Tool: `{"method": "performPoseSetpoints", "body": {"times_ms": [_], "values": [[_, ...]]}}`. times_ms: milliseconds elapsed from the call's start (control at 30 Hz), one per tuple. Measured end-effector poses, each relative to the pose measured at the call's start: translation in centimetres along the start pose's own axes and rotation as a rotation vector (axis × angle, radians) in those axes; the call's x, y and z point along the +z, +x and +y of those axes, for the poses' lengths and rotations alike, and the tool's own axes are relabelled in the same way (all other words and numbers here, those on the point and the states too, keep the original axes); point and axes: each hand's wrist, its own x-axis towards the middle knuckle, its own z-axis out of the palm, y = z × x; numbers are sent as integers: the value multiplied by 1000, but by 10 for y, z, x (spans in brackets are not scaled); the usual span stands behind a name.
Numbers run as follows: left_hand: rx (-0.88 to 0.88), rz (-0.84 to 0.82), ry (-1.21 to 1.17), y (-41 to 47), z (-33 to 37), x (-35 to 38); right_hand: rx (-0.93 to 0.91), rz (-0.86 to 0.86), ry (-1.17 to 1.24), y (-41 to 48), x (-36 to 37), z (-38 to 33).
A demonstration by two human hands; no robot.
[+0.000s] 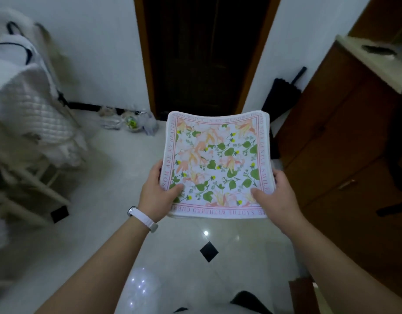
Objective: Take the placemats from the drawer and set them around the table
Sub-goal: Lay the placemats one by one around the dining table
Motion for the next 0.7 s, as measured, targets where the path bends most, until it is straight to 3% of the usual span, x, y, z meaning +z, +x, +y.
{"method": "performPoseSetpoints", "body": {"times_ms": [300,700], "values": [[-117,271,32,31,-25,-54,-67,-286,-23,90,88,-31],[-211,748,186,46,13,-108,-273,-760,-21,192,205,-116]]}}
